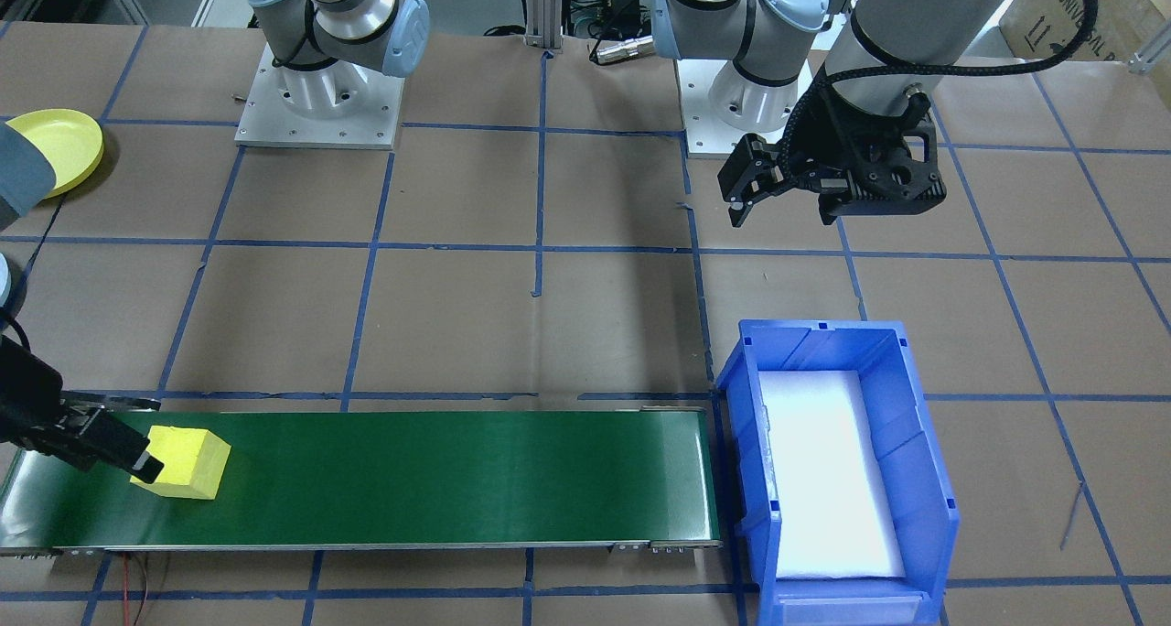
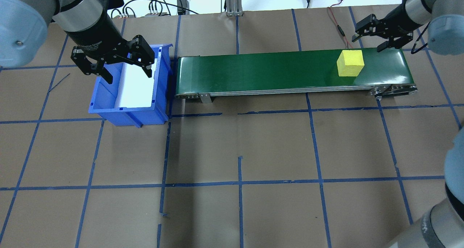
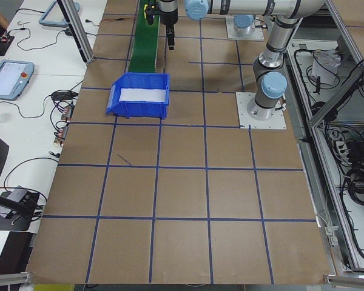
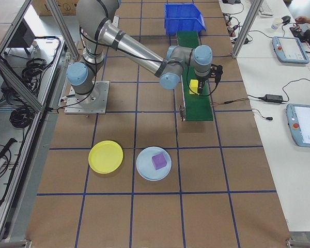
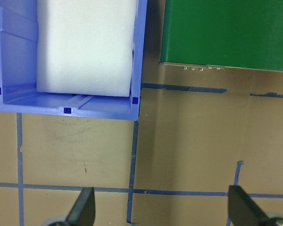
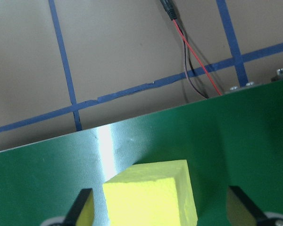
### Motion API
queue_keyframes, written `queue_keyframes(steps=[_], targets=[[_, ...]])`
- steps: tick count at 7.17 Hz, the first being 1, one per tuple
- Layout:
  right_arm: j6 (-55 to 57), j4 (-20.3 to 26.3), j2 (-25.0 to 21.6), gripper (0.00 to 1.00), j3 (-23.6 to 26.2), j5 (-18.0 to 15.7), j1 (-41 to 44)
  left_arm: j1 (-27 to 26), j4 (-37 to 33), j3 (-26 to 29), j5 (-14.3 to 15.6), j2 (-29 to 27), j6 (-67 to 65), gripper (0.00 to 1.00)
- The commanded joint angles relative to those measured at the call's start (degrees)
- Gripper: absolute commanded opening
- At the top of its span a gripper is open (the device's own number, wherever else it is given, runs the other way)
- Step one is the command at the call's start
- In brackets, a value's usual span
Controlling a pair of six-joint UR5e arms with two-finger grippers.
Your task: Move block left to right into plate
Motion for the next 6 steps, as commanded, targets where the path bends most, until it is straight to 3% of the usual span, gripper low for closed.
queue_keyframes(steps=[1, 2, 4, 5, 6], targets=[[0.38, -1.01, 0.39, 1.00, 1.61, 0.00, 0.12, -0.05, 0.00, 0.03, -0.03, 0.01, 0.04, 1.00], [-0.14, -1.45, 1.26, 1.00, 1.70, -0.34, 0.12, -0.06, 0.00, 0.12, 0.06, 0.01, 0.04, 1.00], [-0.76, -3.12, 2.50, 0.94, 1.70, -9.18, 0.12, -0.06, 0.00, -0.06, 0.06, 0.01, 0.04, 1.00], [-0.93, -2.69, 2.59, 0.56, 1.62, -12.97, -0.05, -0.06, 0.00, 0.03, -0.03, 0.01, 0.04, 1.00], [-1.89, -2.68, 1.72, 0.40, 1.44, -16.31, -0.14, -0.06, 0.00, -0.06, -0.03, 0.01, 0.04, 1.00]])
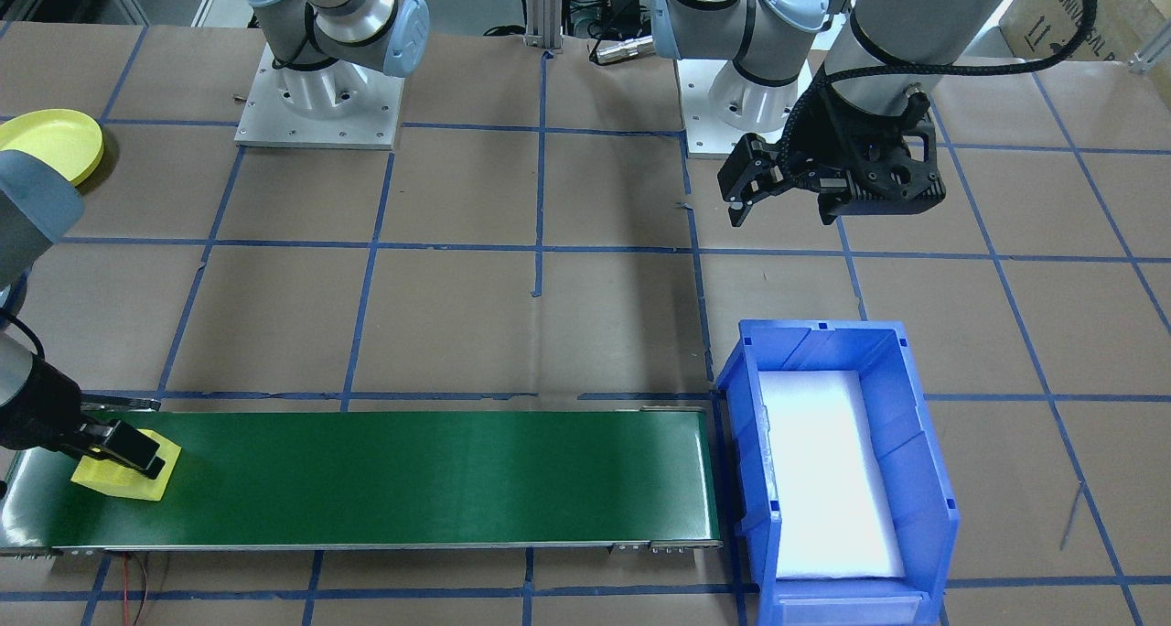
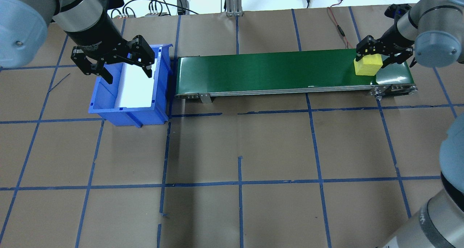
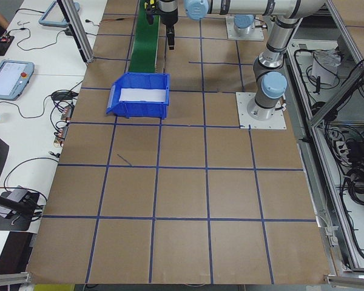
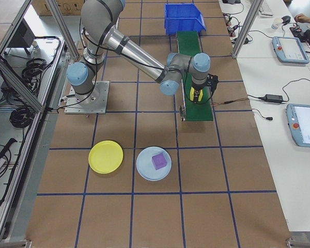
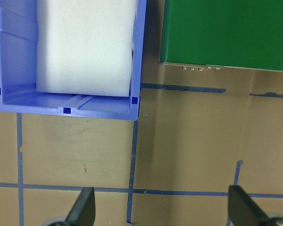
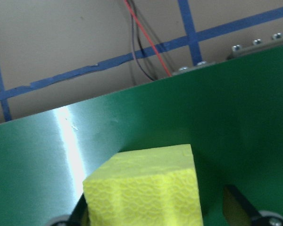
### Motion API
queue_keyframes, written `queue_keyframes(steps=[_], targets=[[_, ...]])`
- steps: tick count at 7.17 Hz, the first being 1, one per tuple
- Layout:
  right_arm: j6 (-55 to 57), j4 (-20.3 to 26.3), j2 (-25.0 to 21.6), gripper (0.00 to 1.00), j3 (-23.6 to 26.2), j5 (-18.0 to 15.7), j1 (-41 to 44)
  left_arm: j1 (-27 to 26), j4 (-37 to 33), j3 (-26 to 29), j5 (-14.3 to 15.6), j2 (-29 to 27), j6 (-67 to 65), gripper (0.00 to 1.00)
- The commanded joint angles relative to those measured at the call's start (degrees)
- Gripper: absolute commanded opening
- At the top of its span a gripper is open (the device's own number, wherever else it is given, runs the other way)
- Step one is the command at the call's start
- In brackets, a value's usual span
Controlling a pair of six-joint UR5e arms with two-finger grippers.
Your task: Move block left to right into plate
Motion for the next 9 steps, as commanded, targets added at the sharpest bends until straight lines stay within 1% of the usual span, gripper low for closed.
queue_keyframes(steps=[1, 2, 3, 4, 5, 6, 7, 8, 9], targets=[[-3.72, 1.56, -2.41, 0.36, 0.70, -7.68, -1.18, 0.00, 0.00, -0.05, -0.03, 0.09, 0.00, 1.00], [-6.71, 7.23, -7.04, 0.36, 0.97, -9.37, -4.49, 0.00, 0.00, -0.14, -0.03, 0.00, -0.09, 1.00], [-13.70, 15.03, -11.44, 0.36, 1.15, -9.56, -11.23, 0.00, 0.00, -0.14, -0.03, 0.09, 0.00, 1.00], [-21.69, 20.07, -14.53, 0.36, 1.93, -9.56, -18.69, 0.00, 0.00, -0.05, -0.12, 0.00, -0.09, 1.00], [-28.21, 23.16, -16.74, 0.36, 3.68, -9.73, -25.12, 0.00, 0.00, -0.05, -0.12, 0.09, -0.09, 1.00], [-31.49, 25.28, -18.76, 0.36, 7.09, -13.74, -30.05, 0.00, 0.00, -0.14, -0.12, 0.00, 0.00, 1.00], [-33.00, 25.30, -21.82, 0.36, 10.52, -15.87, -34.63, -0.09, 0.00, -0.05, -0.12, 0.09, -0.09, 1.00], [-35.98, 24.87, -23.33, 0.36, 13.60, -16.23, -41.03, -0.09, 0.00, -0.05, -0.12, 0.09, -0.09, 1.00], [-38.62, 22.86, -23.26, 0.36, 16.94, -15.63, -45.96, 0.00, 0.00, -0.14, -0.03, 0.09, 0.00, 1.00]])
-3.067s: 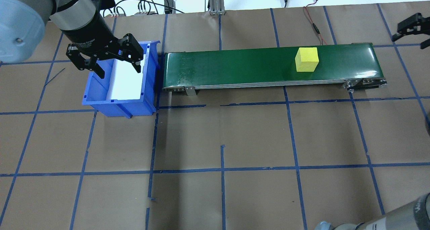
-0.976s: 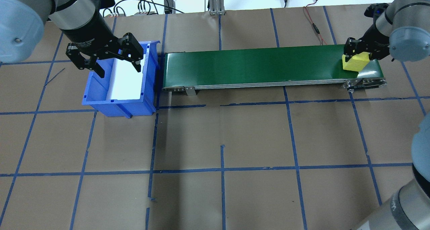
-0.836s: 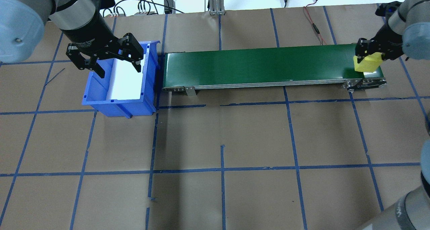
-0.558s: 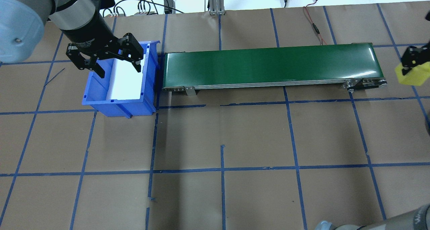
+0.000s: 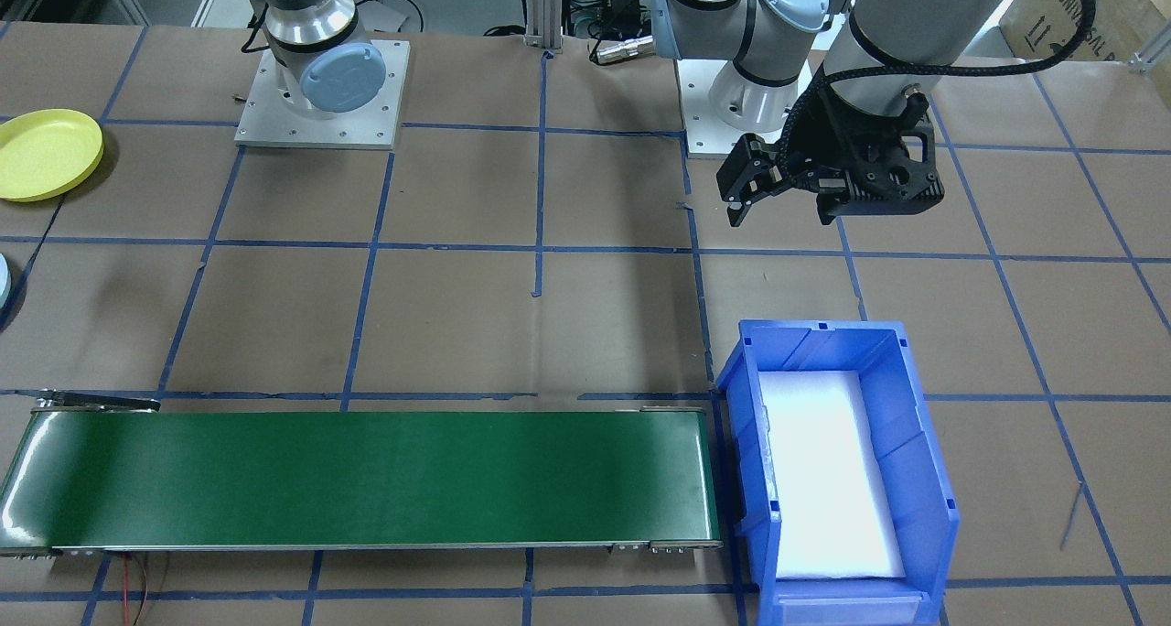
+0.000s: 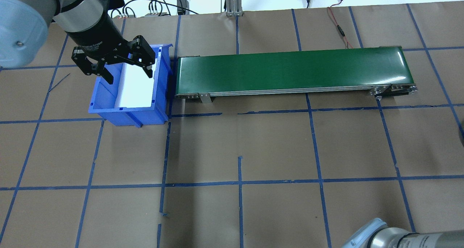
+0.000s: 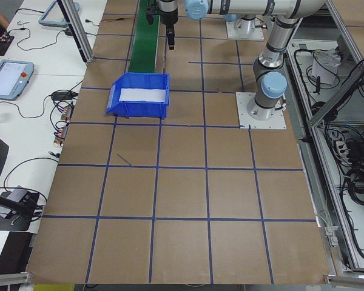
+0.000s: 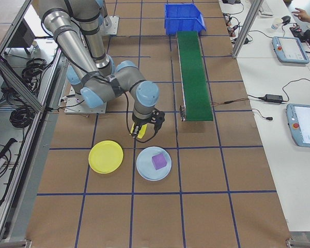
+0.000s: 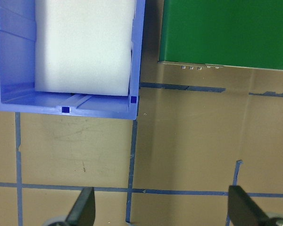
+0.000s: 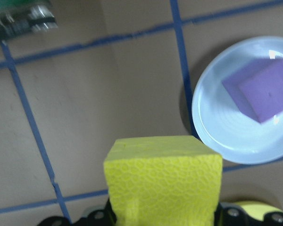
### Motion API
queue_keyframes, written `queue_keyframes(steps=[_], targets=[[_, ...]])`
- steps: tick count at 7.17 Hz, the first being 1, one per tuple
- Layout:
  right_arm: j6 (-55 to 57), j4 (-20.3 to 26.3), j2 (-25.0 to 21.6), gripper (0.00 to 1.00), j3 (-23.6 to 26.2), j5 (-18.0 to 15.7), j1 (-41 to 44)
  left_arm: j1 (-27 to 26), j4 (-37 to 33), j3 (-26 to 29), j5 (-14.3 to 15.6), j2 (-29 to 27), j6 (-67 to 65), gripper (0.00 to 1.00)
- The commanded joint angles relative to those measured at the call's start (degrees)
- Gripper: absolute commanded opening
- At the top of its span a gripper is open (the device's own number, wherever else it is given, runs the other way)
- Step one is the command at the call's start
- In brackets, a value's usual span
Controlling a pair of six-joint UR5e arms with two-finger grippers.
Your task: Move block left to right into plate
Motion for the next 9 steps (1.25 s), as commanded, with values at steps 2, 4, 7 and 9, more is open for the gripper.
queue_keyframes(steps=[2, 4, 7, 9], targets=[[-8.44, -13.34, -0.57, 0.36, 11.76, 0.19, -11.96, 0.06, 0.00, -0.06, -0.02, 0.01, -0.03, 1.00], [-8.81, -15.93, 0.04, 0.55, 13.64, 0.63, -14.53, -0.03, 0.00, 0.02, -0.02, 0.01, -0.02, 1.00], [-8.64, -16.30, 1.01, 1.00, 13.56, -0.15, -14.62, -0.03, 0.00, 0.02, -0.02, 0.01, -0.03, 1.00], [-7.41, -16.03, 0.05, 1.00, 12.86, 0.63, -13.31, -0.03, 0.00, -0.06, -0.02, 0.01, -0.20, 1.00]])
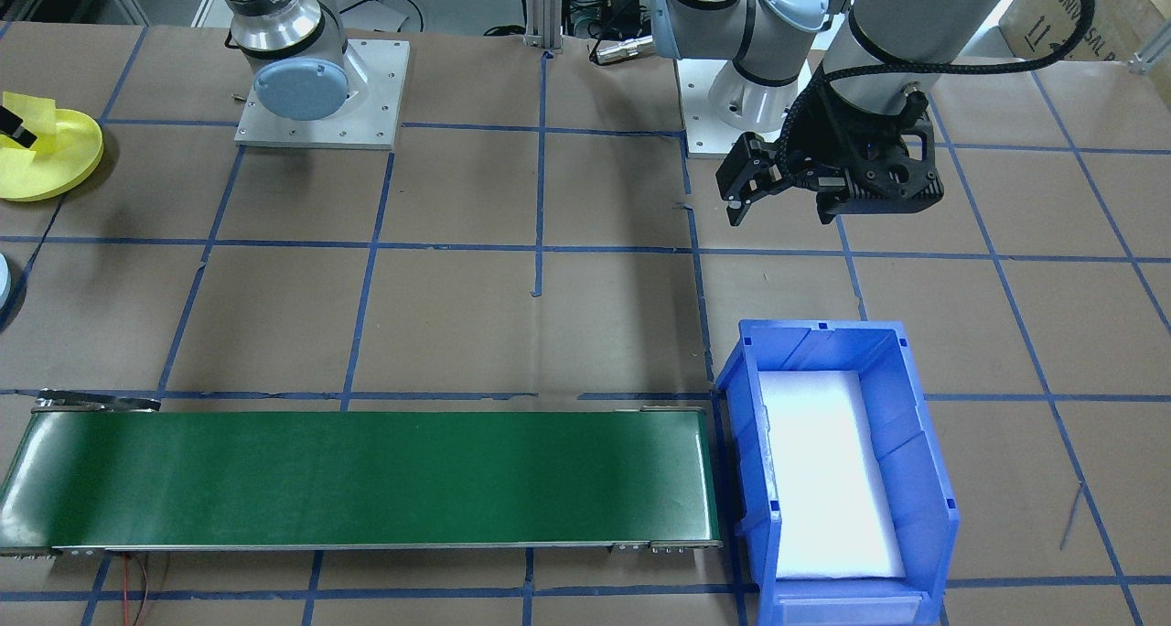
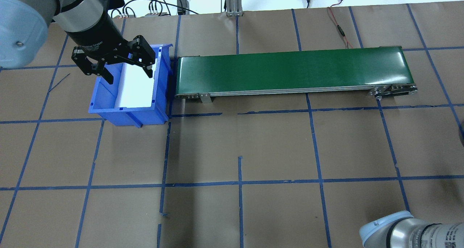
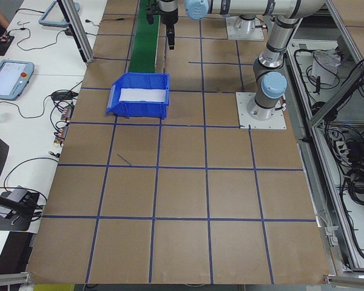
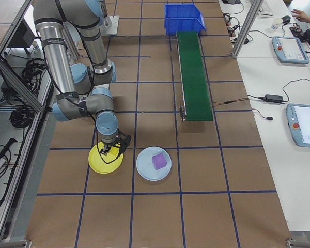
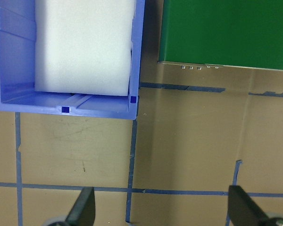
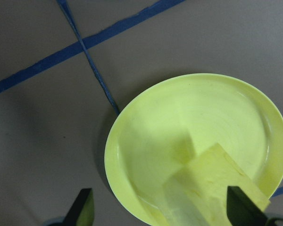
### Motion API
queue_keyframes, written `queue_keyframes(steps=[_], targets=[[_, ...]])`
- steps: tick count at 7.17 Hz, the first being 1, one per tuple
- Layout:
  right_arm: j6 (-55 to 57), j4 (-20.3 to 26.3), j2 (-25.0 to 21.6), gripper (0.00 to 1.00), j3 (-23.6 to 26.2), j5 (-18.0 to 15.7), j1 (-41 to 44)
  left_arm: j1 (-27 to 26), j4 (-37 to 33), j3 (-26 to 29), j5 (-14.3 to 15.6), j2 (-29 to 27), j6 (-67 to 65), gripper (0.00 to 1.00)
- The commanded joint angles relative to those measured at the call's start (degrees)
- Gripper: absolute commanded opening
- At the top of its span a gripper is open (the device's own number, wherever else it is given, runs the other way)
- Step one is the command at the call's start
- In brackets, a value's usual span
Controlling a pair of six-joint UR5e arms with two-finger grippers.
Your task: Move block left to right into plate
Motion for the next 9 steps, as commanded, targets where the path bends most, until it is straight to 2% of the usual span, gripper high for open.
queue_keyframes(steps=[1, 2, 4, 5, 6, 7, 9], targets=[[4.10, 0.38, -0.89, 1.00, -2.18, 0.97, 5.03, 0.00, 0.00, 0.11, -0.09, 0.00, -0.13, 1.00], [7.79, 0.81, -1.06, 1.00, -5.50, 0.80, 13.08, 0.00, 0.00, -0.06, 0.00, 0.00, -0.13, 1.00], [27.13, 16.81, -1.15, 1.00, -18.65, 1.41, 30.73, 0.00, 0.00, 0.03, -0.09, 0.00, -0.13, 1.00], [36.21, 19.69, -1.07, 1.00, -23.59, 1.59, 40.92, 0.00, 0.00, -0.06, -0.09, 0.00, -0.13, 1.00], [40.56, 19.71, -1.15, 1.00, -25.99, 5.59, 50.59, 0.00, 0.00, -0.06, 0.00, 0.00, -0.13, 1.00], [47.65, 20.67, -1.76, 1.00, -26.45, 6.68, 58.95, 0.00, 0.00, -0.06, 0.00, 0.00, -0.13, 1.00], [53.74, 26.01, -6.41, 1.00, -26.54, 6.77, 72.86, 0.00, -0.09, -0.41, -0.09, -0.09, -0.13, 1.00]])
